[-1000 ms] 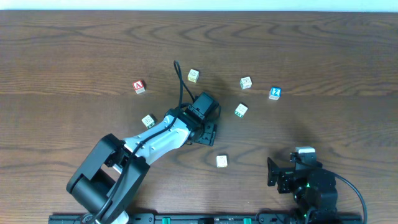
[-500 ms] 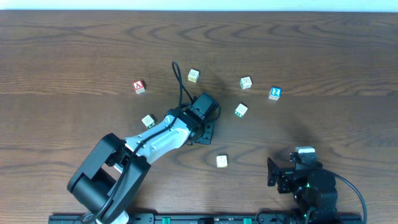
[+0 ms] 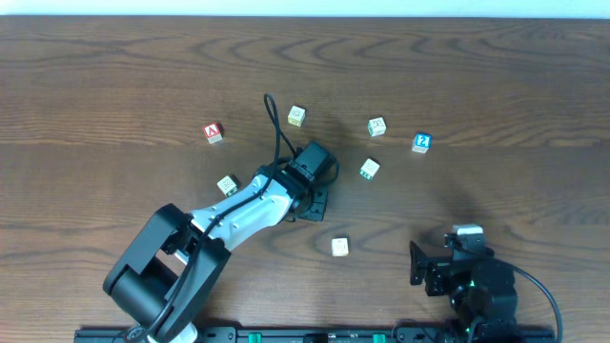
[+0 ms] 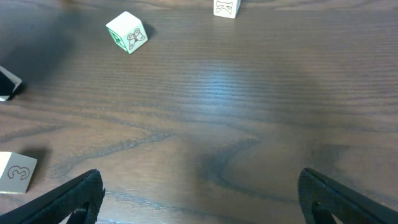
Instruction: Spell out Ai2
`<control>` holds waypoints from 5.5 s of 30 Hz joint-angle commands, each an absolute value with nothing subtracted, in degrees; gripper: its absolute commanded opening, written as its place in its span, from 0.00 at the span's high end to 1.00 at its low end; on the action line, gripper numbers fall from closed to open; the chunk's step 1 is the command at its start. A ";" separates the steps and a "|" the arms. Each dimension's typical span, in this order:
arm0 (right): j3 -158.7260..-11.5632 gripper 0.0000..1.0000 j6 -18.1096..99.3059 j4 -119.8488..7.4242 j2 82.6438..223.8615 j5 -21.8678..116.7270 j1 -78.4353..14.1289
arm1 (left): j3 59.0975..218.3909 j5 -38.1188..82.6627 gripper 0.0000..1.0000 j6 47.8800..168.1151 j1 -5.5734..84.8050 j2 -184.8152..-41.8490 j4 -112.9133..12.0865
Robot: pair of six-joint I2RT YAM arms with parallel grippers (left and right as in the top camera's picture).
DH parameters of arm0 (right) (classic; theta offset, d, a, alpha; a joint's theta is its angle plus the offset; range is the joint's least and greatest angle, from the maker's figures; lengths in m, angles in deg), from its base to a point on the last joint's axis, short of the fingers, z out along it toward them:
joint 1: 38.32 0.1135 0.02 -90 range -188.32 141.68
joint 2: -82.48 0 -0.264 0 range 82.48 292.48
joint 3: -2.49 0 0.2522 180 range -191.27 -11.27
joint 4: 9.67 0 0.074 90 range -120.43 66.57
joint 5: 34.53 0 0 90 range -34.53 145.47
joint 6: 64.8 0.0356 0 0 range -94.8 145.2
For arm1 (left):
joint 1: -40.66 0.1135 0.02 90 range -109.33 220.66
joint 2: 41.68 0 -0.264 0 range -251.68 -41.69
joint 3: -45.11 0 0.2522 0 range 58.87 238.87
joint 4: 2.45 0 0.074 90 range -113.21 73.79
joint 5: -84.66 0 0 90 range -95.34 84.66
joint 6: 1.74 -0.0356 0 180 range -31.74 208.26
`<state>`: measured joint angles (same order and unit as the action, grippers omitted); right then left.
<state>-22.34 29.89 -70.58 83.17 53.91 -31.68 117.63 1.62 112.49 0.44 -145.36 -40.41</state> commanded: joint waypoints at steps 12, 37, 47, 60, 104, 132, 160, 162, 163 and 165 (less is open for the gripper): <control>-21.75 0.01 28.97 -70.80 82.80 53.69 -32.08 | 141.91 -21.38 0.95 111.66 0.63 -147.31 -44.72; -21.75 0.01 28.97 -70.80 82.80 53.69 -32.08 | 157.63 -11.41 0.94 118.50 3.80 -168.07 -56.65; -21.75 0.01 28.97 -70.80 82.80 53.69 -32.08 | 152.23 -8.70 0.94 118.30 4.02 -168.05 -56.02; -21.75 0.01 28.97 -70.80 82.80 53.69 -32.08 | 151.90 -8.92 0.94 118.59 4.44 -168.05 -55.93; -21.75 0.01 28.97 -70.80 82.80 53.69 -32.08 | 151.86 -8.28 0.52 116.55 5.51 -169.84 -54.31; -21.75 0.01 28.97 -70.80 82.80 53.69 -32.08 | 160.99 -11.98 0.39 110.26 6.21 -150.70 -61.57; -21.75 0.01 28.97 -70.80 82.80 53.69 -32.08 | 157.15 -12.74 0.22 124.51 28.76 -162.00 -72.17; -21.75 0.01 28.97 -70.80 82.80 53.69 -32.08 | 157.15 -12.70 0.23 124.49 28.76 -163.31 -71.08; -21.75 0.01 28.97 -70.80 82.80 53.69 -32.08 | 157.15 -12.72 0.23 124.49 28.76 -163.77 -70.73; -21.75 0.01 28.97 -70.80 82.80 53.69 -32.08 | 157.15 -12.72 0.23 124.47 28.76 -164.82 -69.88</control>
